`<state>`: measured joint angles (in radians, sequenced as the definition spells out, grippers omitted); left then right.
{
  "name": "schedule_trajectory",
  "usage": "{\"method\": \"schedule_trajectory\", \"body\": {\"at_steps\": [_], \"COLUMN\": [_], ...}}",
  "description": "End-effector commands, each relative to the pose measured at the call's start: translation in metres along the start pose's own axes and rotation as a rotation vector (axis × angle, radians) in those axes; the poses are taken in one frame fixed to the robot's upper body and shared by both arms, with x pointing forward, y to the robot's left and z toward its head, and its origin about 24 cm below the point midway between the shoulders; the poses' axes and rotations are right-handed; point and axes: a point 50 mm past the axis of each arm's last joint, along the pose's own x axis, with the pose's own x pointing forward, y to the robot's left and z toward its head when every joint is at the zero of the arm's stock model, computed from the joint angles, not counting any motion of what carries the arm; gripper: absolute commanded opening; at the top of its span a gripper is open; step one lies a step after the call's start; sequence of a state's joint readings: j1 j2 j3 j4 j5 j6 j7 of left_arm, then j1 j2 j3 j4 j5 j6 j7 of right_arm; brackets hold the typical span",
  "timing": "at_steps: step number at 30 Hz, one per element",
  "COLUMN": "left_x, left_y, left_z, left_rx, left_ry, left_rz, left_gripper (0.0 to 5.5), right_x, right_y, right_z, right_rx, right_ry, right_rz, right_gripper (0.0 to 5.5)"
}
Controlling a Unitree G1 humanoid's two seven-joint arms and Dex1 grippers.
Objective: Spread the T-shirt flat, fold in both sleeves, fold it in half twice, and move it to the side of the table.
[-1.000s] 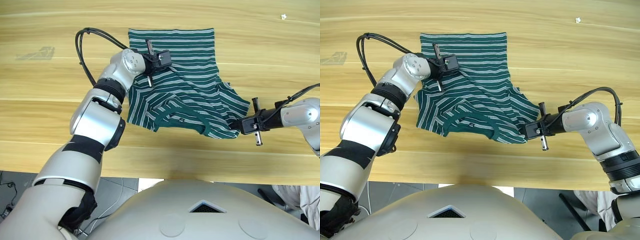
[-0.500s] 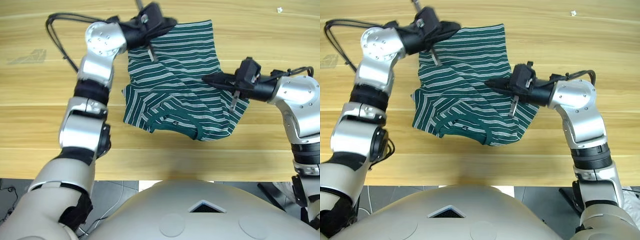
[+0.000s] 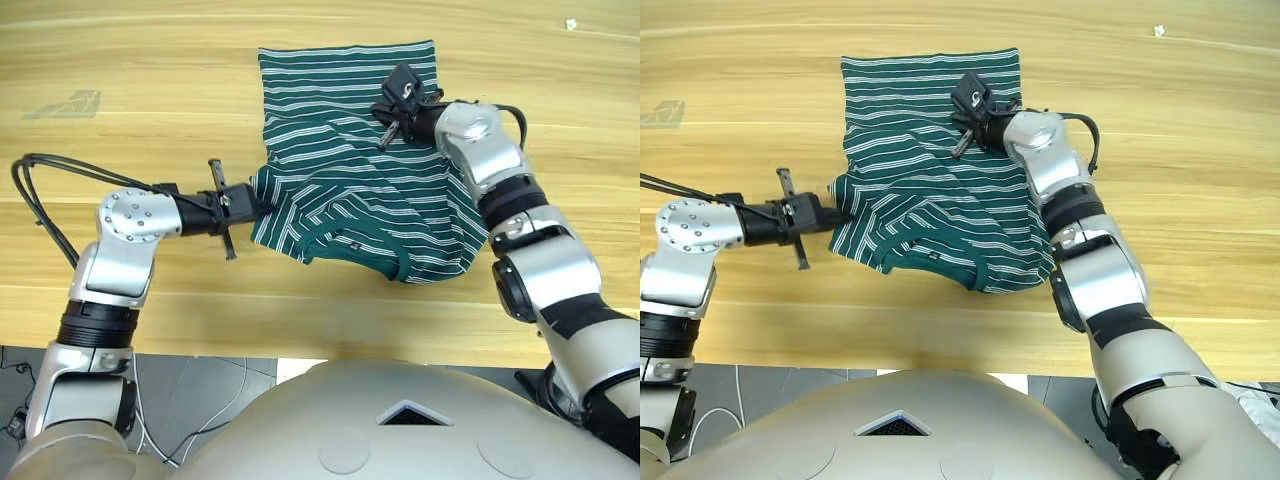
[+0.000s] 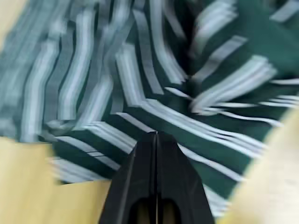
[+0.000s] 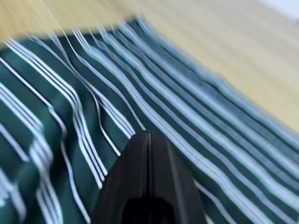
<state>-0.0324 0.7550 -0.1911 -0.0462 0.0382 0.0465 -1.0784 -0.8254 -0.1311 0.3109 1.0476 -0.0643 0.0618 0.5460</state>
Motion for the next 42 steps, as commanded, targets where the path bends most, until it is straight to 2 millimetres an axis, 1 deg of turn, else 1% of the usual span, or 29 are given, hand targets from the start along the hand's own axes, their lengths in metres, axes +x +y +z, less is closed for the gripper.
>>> {"method": "schedule_trajectory", "body": {"at_steps": [1,4,6,9,11,15,17,19,21,22,24,28,30,31,33,34,36,38,40,41,42], "left_x": [0.007,0.005,0.0,-0.013,-0.021,-0.03,-0.032,-0.033,-0.032,-0.031,-0.029,-0.025,-0.026,-0.027,-0.029,-0.029,-0.032,-0.036,-0.045,-0.049,-0.053], "left_y": [-0.007,-0.009,-0.01,-0.016,-0.023,-0.032,-0.032,-0.025,-0.015,-0.013,-0.012,-0.013,-0.013,-0.015,-0.017,-0.017,-0.012,-0.006,0.001,0.003,0.004], "left_z": [-0.007,-0.025,-0.033,-0.039,-0.042,-0.045,-0.047,-0.049,-0.054,-0.054,-0.052,-0.049,-0.047,-0.046,-0.045,-0.045,-0.041,-0.035,-0.028,-0.027,-0.027], "left_rx": [0.005,0.057,0.068,0.054,0.032,-0.023,-0.04,-0.056,-0.065,-0.071,-0.078,-0.085,-0.09,-0.095,-0.106,-0.11,-0.134,-0.18,-0.259,-0.291,-0.318], "left_ry": [0.07,0.216,0.267,0.273,0.262,0.239,0.235,0.238,0.248,0.241,0.216,0.179,0.165,0.155,0.136,0.13,0.094,0.029,-0.044,-0.065,-0.075], "left_rz": [-0.048,-0.045,-0.046,-0.041,-0.032,0.012,0.035,0.082,0.127,0.134,0.136,0.133,0.132,0.127,0.12,0.121,0.165,0.212,0.269,0.291,0.307], "left_gripper": [0.03,0.03,0.03,0.03,0.03,0.03,0.03,0.03,0.03,0.03,0.03,0.03,0.03,0.03,0.03,0.03,0.03,0.03,0.03,0.22,0.28], "right_x": [0.003,0.0,-0.003,-0.008,-0.013,-0.018,-0.017,-0.015,-0.011,-0.009,-0.005,-0.008,-0.011,-0.013,-0.013,-0.013,-0.011,-0.015,-0.026,-0.032,-0.038], "right_y": [-0.005,-0.008,-0.008,-0.01,-0.016,-0.024,-0.024,-0.023,-0.017,-0.014,-0.011,-0.027,-0.034,-0.033,-0.025,-0.018,0.009,0.027,0.034,0.033,0.033], "right_z": [-0.012,-0.031,-0.043,-0.056,-0.061,-0.063,-0.061,-0.058,-0.055,-0.052,-0.039,0.005,0.024,0.034,0.05,0.052,0.042,0.029,0.019,0.015,0.013], "right_rx": [-0.013,-0.031,-0.037,-0.04,-0.021,-0.034,-0.06,-0.088,-0.096,-0.094,-0.042,0.056,0.038,0.001,-0.061,-0.078,-0.135,-0.16,-0.148,-0.138,-0.122], "right_ry": [0.104,0.213,0.268,0.313,0.325,0.333,0.319,0.288,0.255,0.231,0.135,-0.136,-0.242,-0.296,-0.391,-0.418,-0.412,-0.383,-0.367,-0.367,-0.368], "right_rz": [-0.095,-0.167,-0.183,-0.218,-0.267,-0.321,-0.328,-0.315,-0.259,-0.232,-0.186,-0.222,-0.233,-0.221,-0.172,-0.139,-0.039,0.005,-0.005,-0.022,-0.037], "right_gripper": [0.0,0.0,0.0,0.0,0.0,0.0,0.0,0.0,0.0,0.0,0.0,0.0,0.0,0.0,0.0,0.0,0.0,0.0,0.0,0.0,0.0]}}
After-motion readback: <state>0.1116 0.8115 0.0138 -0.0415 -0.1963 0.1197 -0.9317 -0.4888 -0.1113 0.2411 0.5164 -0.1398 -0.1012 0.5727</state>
